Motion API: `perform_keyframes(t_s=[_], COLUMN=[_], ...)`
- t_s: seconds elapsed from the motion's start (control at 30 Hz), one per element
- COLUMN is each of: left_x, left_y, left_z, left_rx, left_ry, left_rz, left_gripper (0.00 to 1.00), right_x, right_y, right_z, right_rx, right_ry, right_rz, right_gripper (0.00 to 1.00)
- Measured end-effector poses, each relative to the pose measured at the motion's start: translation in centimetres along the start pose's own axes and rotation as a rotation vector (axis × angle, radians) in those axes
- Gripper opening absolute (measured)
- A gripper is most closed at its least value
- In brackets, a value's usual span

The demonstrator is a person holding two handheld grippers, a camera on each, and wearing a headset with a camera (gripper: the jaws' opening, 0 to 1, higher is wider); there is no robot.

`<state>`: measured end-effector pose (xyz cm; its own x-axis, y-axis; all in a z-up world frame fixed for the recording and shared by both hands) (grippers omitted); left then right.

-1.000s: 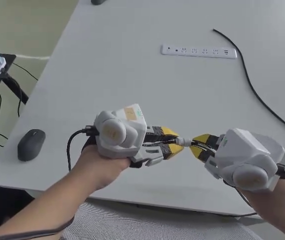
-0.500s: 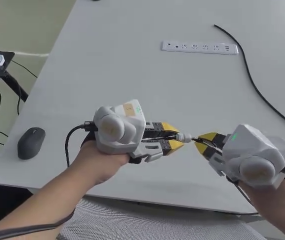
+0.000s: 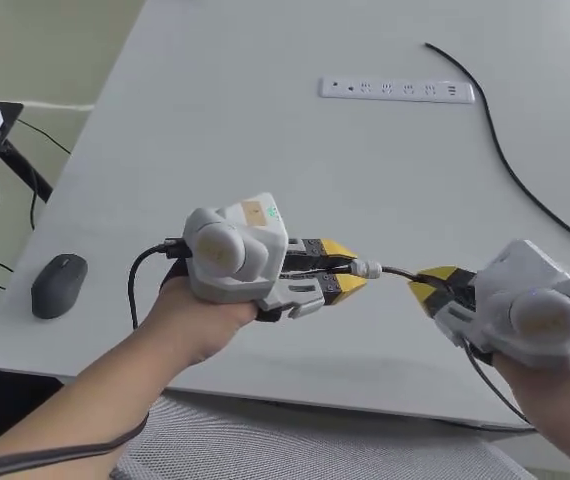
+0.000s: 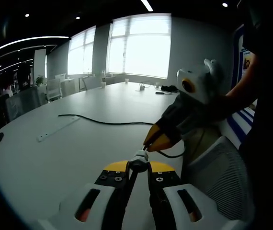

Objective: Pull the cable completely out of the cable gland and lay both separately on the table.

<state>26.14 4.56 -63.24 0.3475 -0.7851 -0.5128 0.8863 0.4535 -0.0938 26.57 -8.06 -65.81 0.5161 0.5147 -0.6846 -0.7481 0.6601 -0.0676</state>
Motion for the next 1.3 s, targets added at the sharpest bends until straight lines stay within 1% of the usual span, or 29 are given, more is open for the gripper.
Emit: perform_keyframes(t_s=[0.03,0.13,0.2,0.43,0.53,0.63,0.67,0.77,0.9,0.97,1.1,1.3], left_x=[0.0,0.1,0.1,0.2,0.3,0.3,0.3,0.2,0.2,0.3,0.3,0.3], left_y=[0.0,0.1,0.2,0.4,0.5,0.6,0.6,0.6,0.6,0.6,0.5,0.6], left_z=[0.0,0.1,0.1,0.1,0.0,0.0,0.0,-0.1,-0.1,-0.1,0.0,0.0], left_rx=[0.000,-0.003,-0.007,-0.009,-0.011,-0.013,-0.013,-0.014,-0.015,-0.014,-0.014,-0.016], left_ry=[0.000,0.000,-0.002,0.002,0.003,0.004,0.004,0.006,0.008,0.011,0.010,0.010], left_rz=[0.000,0.003,0.005,0.008,0.009,0.010,0.010,0.011,0.011,0.009,0.008,0.009], left_gripper=[0.15,0.15,0.15,0.15,0.15,0.15,0.15,0.15,0.15,0.15,0.15,0.15], right_x=[0.1,0.2,0.2,0.4,0.5,0.8,0.8,0.9,1.0,0.9,0.8,0.8], right_y=[-0.1,-0.7,-1.2,-1.9,-2.0,-2.5,-2.7,-2.9,-3.2,-3.1,-3.1,-2.9], right_z=[-0.2,-0.9,-1.3,-2.4,-3.1,-3.9,-4.0,-4.5,-5.0,-5.0,-4.9,-5.0], right_rx=[0.018,0.130,0.178,0.255,0.319,0.385,0.395,0.444,0.473,0.483,0.447,0.436], right_ry=[0.002,0.006,0.008,0.021,0.038,0.048,0.047,0.054,0.068,0.065,0.065,0.065], right_rz=[-0.001,0.004,0.008,0.011,0.005,0.005,-0.001,0.007,0.002,0.006,0.000,0.006], right_gripper=[0.01,0.01,0.01,0.01,0.01,0.01,0.01,0.01,0.01,0.01,0.01,0.01])
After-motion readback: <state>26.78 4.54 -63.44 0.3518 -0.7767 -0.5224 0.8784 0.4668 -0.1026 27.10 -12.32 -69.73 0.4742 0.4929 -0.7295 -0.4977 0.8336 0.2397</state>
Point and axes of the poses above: the centre of the closed fingertips' face, and the gripper's own axes: x roughly forward along the fingers, y roughly to its left, z roughly out of its top, the point moved 5 cm from there along -x, roughly backward along the fingers, and after that the axes turned 6 degrees about y, right-handed, at the moved point
